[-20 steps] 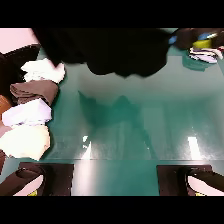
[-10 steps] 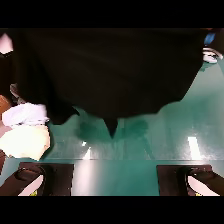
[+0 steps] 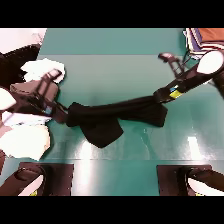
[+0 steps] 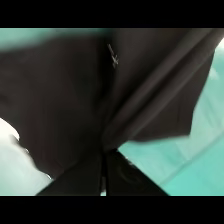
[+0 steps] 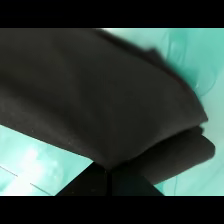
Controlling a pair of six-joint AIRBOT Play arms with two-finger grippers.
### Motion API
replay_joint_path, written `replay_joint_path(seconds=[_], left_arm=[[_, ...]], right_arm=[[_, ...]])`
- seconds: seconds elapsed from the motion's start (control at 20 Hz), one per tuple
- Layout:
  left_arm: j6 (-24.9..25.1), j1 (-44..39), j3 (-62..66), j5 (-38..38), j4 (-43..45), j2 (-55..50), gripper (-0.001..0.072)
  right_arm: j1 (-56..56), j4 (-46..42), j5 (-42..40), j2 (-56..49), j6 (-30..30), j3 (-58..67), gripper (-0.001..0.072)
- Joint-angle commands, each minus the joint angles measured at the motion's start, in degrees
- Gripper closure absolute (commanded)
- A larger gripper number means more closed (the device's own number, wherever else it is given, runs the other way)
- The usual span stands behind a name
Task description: Fold the shirts.
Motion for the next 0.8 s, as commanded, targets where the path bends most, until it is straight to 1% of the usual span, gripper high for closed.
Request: replay_joint_path(seconds=[0.0, 0.05, 0.1, 0.15, 0.2, 0.25, 0.3, 0.35, 0.45, 0.5, 0.55, 0.65, 0.7, 0.75], left_arm=[[0.33, 0.02, -6.71, 0.33, -3.93, 0.04, 0.0489], [0.35, 0.02, -6.58, 0.66, -5.73, 0.04, 0.0322], [0.35, 0.02, -6.34, 1.25, -7.08, 0.04, 0.031], [0.37, 0.02, -5.73, 2.23, -7.28, 0.04, 0.031], [0.35, 0.02, -4.46, 3.78, -6.01, 0.04, 0.031], [0.26, 0.04, -2.56, 6.29, -3.34, 0.04, 0.031], [-0.22, 0.04, -0.61, 9.25, 0.44, 0.04, 0.031], [-2.29, 0.04, 1.2, 13.18, 4.63, 0.02, 0.031], [-8.37, 0.04, 3.15, 21.33, 11.06, -0.83, 0.031], [-10.51, 0.11, 3.74, 23.87, 13.11, -2.36, 0.031], [-11.85, 0.96, 4.33, 25.33, 13.29, -5.18, 0.031], [-13.84, 3.78, 5.29, 25.79, 12.81, -11.89, 0.031], [-13.94, 5.53, 5.9, 25.38, 11.52, -15.54, 0.0311], [-13.7, 7.61, 7.06, 23.63, 8.61, -19.58, 0.031]], right_arm=[[0.57, -0.42, -0.39, -1.49, 0.44, -3.78, 0.0697], [0.57, -0.44, 0.04, -1.11, 0.44, -3.8, 0.0696], [0.57, -0.42, 0.15, -0.39, 0.44, -3.78, 0.0677], [0.55, -0.52, 0.11, 0.48, 0.44, -3.78, 0.0552], [0.13, -0.5, 0.31, 1.77, 0.44, -3.78, 0.0408], [-0.46, -0.5, 0.92, 3.15, 0.44, -3.78, 0.0355], [-1.22, -0.5, 1.77, 4.79, 0.44, -3.8, 0.0355], [-2.16, -0.5, 2.73, 6.38, 0.55, -3.8, 0.0355], [-4.9, -0.44, 4.09, 9.29, 1.36, -3.8, 0.0355], [-6.21, -0.44, 4.13, 10.21, 1.36, -3.8, 0.0355], [-7.48, -0.42, 4.17, 10.91, 1.36, -3.8, 0.0355], [-9.22, -0.39, 5.14, 11.69, 1.36, -3.82, 0.0287], [-9.86, -0.42, 5.81, 11.82, 1.36, -3.82, 0.0253], [-10.36, -0.42, 6.34, 11.78, 1.36, -3.82, 0.0253]])
